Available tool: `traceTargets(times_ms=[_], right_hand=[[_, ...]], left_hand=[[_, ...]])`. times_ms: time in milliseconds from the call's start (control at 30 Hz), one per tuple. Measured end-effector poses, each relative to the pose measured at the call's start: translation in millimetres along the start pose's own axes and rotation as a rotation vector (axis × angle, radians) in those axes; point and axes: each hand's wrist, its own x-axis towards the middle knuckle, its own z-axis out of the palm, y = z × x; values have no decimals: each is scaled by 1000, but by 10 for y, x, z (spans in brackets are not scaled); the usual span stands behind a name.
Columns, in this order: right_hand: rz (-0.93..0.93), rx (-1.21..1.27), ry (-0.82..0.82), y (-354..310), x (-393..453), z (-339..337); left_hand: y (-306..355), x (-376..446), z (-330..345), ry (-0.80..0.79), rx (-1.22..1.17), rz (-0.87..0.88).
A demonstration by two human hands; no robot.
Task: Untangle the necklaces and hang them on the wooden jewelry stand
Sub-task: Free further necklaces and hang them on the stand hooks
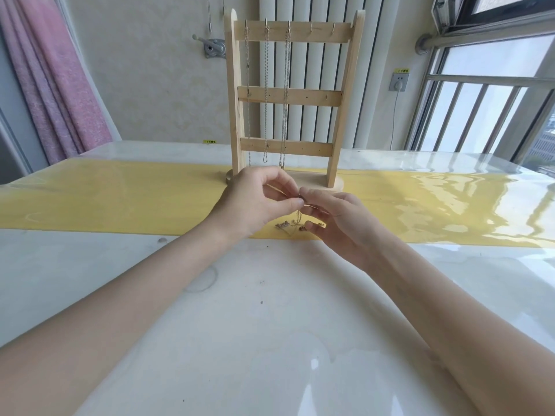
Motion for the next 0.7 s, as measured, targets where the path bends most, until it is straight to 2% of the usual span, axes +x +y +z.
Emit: traceTargets(times_ms=[100,200,333,433,700], right_hand=[[22,-3,19,33,19,-11],[29,-23,40,39,16,-11],[-141,-217,136,12,-2,7],[-230,-395,166,6,-8,29],[-168,-378,126,16,-22,20]], left_hand=[[-37,3,13,57,87,36],[-82,21,16,17,5,-3],[-121,20,-2,-11,-195,-157],[-141,31,-23,2,-266,-208],[-156,8,-3,-90,-232,-235]])
